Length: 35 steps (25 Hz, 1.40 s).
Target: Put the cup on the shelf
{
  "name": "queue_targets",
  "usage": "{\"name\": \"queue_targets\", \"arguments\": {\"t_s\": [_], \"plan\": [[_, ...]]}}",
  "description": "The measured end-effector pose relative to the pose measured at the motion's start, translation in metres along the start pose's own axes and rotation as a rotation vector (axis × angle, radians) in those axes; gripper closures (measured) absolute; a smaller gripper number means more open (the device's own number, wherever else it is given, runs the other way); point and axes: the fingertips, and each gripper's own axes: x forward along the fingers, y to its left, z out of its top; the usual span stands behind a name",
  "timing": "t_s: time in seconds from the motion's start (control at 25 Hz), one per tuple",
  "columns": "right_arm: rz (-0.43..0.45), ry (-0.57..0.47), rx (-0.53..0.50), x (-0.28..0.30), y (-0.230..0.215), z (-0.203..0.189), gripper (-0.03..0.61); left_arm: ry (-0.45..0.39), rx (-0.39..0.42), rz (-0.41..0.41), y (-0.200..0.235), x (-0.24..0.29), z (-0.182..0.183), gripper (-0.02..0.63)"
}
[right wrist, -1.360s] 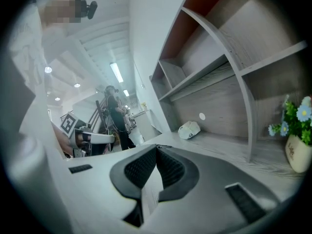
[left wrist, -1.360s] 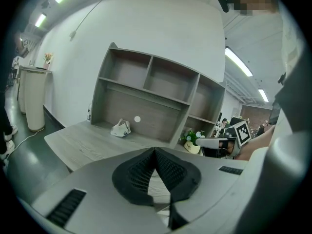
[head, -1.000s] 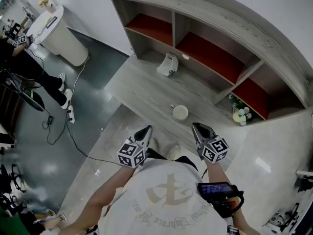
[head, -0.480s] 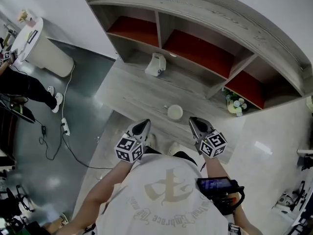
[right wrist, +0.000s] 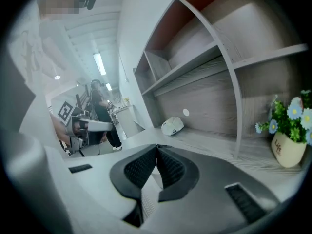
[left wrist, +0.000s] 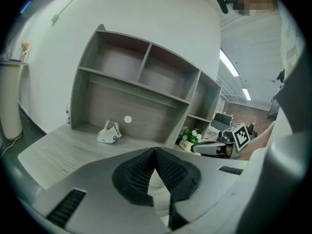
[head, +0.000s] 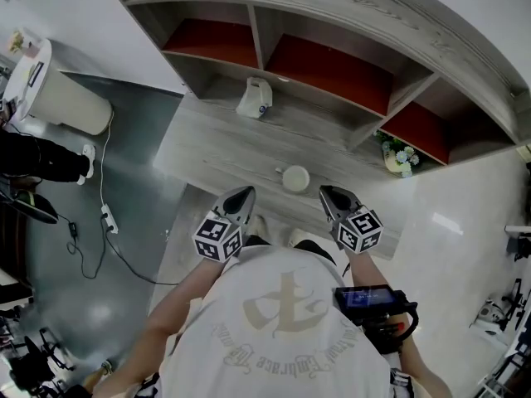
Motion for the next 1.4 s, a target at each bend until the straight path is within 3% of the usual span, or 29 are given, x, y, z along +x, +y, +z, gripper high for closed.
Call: {"name": "queue_targets", "arguments": {"t_s": [0.44,0.64,0.76,1.4], "plan": [[-0.074,0.099,-0.077,0.02,-0.009,-0.021,0.546,0.026,-0.007,-0.019,0.011,0.004,-0.007,0.612],[-0.068,0.129,-0.079,0.027,-0.01,-0.032,0.545,0.035,-0.001,-0.026,0.011,0.006,-0.01,0.612],[-0.062,0.154,-0.075,0.032,-0.01,-0.041,0.511,0.033,-0.007,-0.018,0.013,0.003,-0.013,0.612],[-0.033,0.307,-0.142,0.07,-0.004,-0.065,0.201,0.019,-0.075,0.085,0.041,-0.031,-0.026,0.612]]}}
